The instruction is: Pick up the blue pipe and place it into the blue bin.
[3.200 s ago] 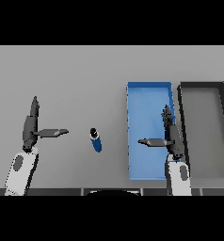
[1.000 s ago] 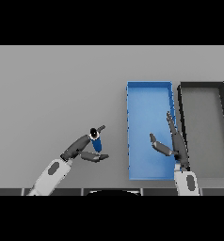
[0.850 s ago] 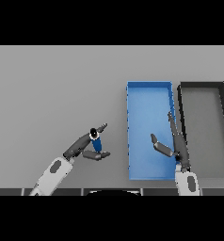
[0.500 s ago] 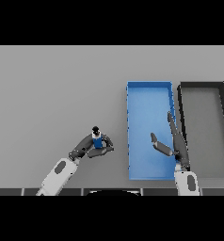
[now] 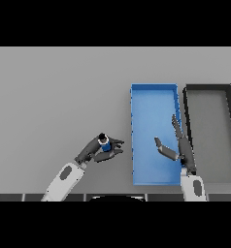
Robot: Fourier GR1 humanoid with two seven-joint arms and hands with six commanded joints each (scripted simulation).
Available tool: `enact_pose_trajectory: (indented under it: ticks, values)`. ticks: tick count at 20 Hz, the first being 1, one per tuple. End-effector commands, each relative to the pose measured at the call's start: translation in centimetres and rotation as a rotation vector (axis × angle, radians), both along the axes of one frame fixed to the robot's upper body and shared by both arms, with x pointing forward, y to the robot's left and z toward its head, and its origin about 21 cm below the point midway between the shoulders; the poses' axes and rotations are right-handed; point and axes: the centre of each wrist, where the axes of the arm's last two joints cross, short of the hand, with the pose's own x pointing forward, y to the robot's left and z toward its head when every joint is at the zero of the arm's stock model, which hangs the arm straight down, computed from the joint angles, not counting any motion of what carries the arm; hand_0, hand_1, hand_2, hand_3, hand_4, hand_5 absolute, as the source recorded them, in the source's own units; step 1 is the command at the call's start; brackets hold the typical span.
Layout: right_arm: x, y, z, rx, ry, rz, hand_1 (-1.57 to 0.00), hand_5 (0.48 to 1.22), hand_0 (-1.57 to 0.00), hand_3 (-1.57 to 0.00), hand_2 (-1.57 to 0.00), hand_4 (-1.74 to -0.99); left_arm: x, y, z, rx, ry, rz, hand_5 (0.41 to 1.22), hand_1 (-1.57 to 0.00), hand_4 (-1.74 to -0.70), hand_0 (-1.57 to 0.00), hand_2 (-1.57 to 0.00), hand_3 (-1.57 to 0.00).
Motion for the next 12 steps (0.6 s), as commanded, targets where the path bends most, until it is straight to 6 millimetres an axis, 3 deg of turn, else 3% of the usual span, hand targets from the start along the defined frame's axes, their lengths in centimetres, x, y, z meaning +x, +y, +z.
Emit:
enact_pose_trajectory:
  ticks: [1, 8, 12]
  values:
    - [0.2, 0.3, 0.1, 0.003, -0.003, 0.003, 0.0, 0.633, 0.0, 0.0, 0.0, -1.229, 0.4, -0.3, 0.5, -0.011, -0.008, 0.002, 1.2, -1.51, -1.47, -1.5, -1.52, -1.52]
    - [0.2, 0.2, -0.1, -0.056, -0.002, -0.009, 0.0, 0.643, 0.0, 0.0, 0.0, -1.176, 0.6, -1.3, 5.5, -0.065, -0.088, -0.09, 1.217, -1.56, -1.47, -1.56, -1.56, -1.56]
    - [0.2, -0.3, -0.3, -0.051, -0.021, -0.01, 0.0, 0.642, 0.0, 0.0, 0.0, -1.155, 0.5, -2.0, 5.8, -0.021, -0.082, -0.111, 1.219, -1.57, -1.47, -1.57, -1.57, -1.57]
